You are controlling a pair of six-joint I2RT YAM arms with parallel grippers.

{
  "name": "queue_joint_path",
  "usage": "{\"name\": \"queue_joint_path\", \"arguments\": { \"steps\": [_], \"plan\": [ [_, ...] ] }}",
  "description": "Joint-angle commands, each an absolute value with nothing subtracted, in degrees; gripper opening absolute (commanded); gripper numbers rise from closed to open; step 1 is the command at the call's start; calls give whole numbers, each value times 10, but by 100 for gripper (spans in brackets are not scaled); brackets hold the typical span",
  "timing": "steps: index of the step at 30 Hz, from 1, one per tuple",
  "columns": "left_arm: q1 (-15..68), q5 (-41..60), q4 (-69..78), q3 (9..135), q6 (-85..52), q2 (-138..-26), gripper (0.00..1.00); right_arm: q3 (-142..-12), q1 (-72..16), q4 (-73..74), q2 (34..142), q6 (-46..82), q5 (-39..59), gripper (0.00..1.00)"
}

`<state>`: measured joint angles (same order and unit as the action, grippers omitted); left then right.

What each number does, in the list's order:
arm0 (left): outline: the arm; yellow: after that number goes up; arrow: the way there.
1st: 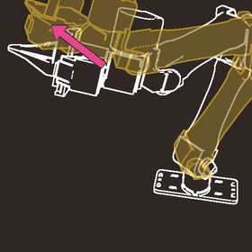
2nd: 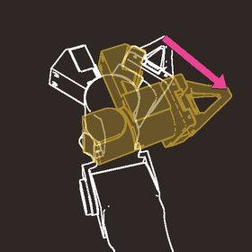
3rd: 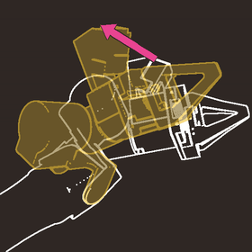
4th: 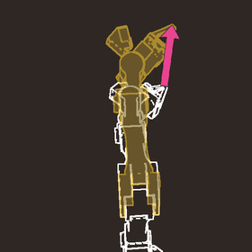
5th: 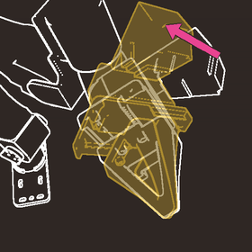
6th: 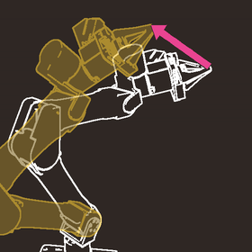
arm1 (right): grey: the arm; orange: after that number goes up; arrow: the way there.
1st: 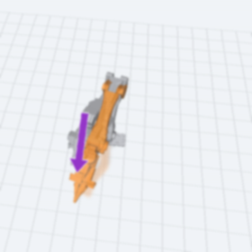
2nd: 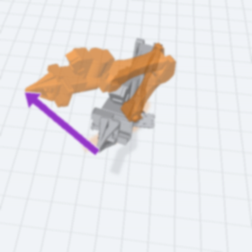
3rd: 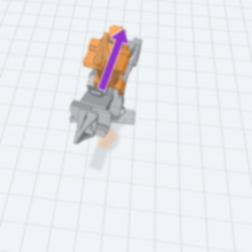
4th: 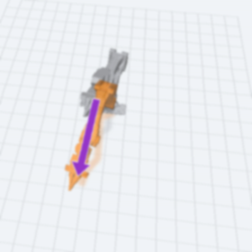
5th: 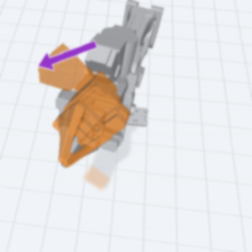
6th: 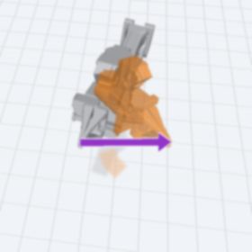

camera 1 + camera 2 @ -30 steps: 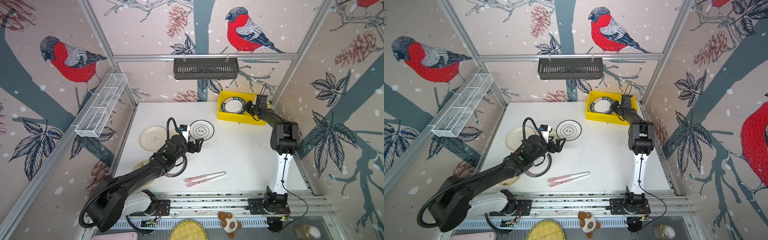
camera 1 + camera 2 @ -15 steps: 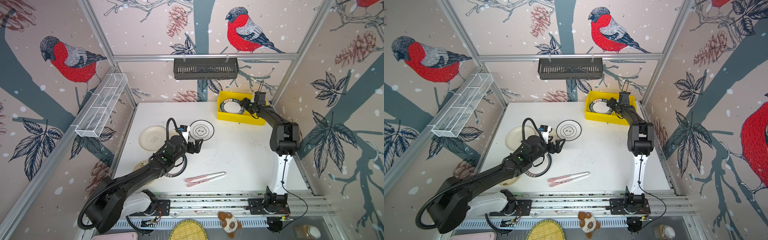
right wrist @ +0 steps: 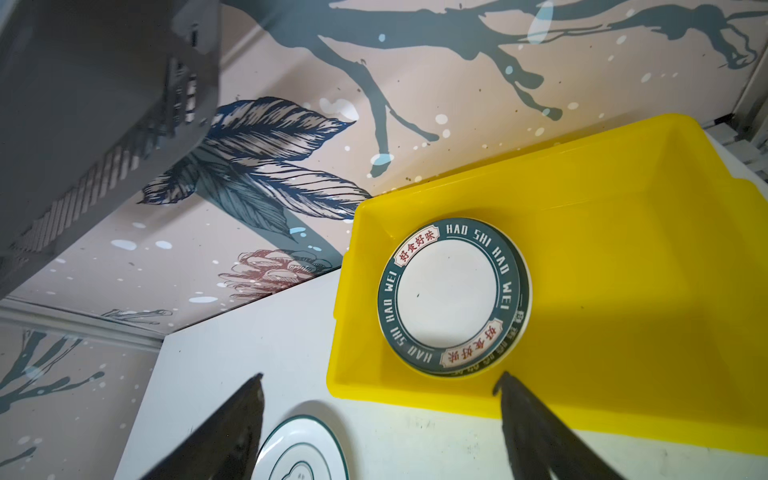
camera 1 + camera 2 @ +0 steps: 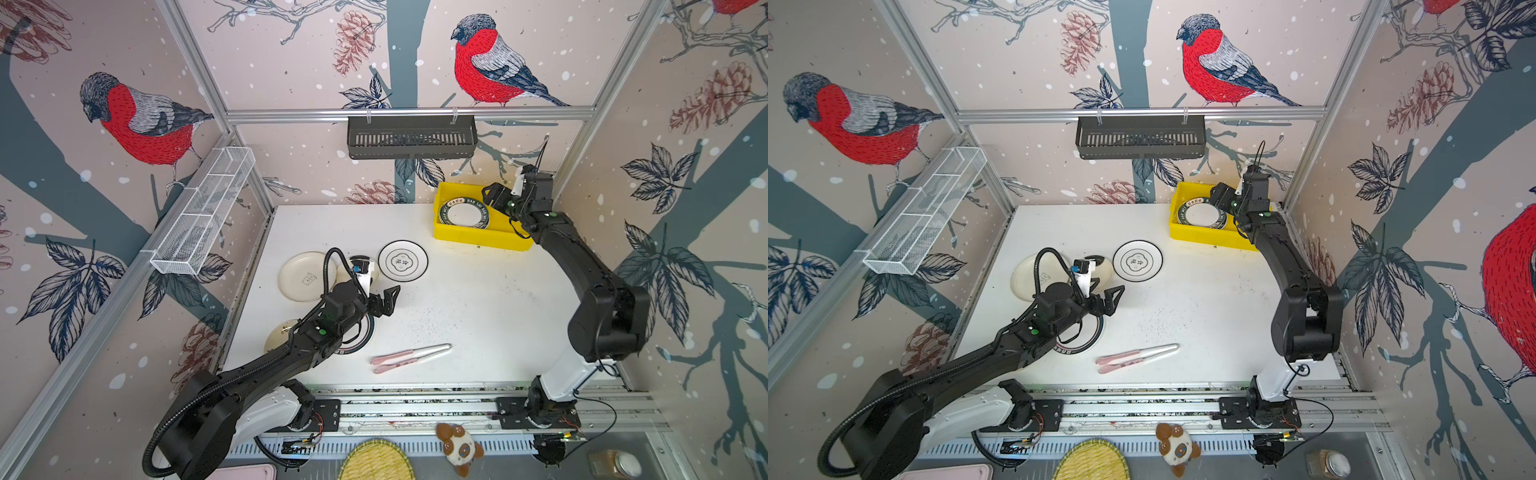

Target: Place the plates into the plastic bin on the countertop

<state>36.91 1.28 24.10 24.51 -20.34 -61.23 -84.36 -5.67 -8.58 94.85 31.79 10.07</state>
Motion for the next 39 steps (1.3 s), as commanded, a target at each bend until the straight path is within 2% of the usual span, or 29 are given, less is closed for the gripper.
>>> {"name": "queue_joint_path", "arguments": {
  "steps": [1,6,10,18,24,31,39],
  "plan": [
    [368,-1,289,230,-186,-606,98,-793,-68,-67,891,335,97,88],
    [367,-1,312,214,-194,-624,98,-680,-90,-47,794,368,127,89],
    [366,21,317,214,-212,-646,98,-574,-107,7,739,397,187,88],
    [358,17,320,203,-222,-643,98,-467,-150,47,721,410,212,87],
    [353,0,335,188,-219,-634,98,-421,-168,137,783,428,239,83],
    [329,19,346,185,-223,-661,98,-418,-196,244,901,469,289,65],
    [313,37,354,185,-226,-679,98,-486,-207,326,1046,504,324,51]
  ]
}}
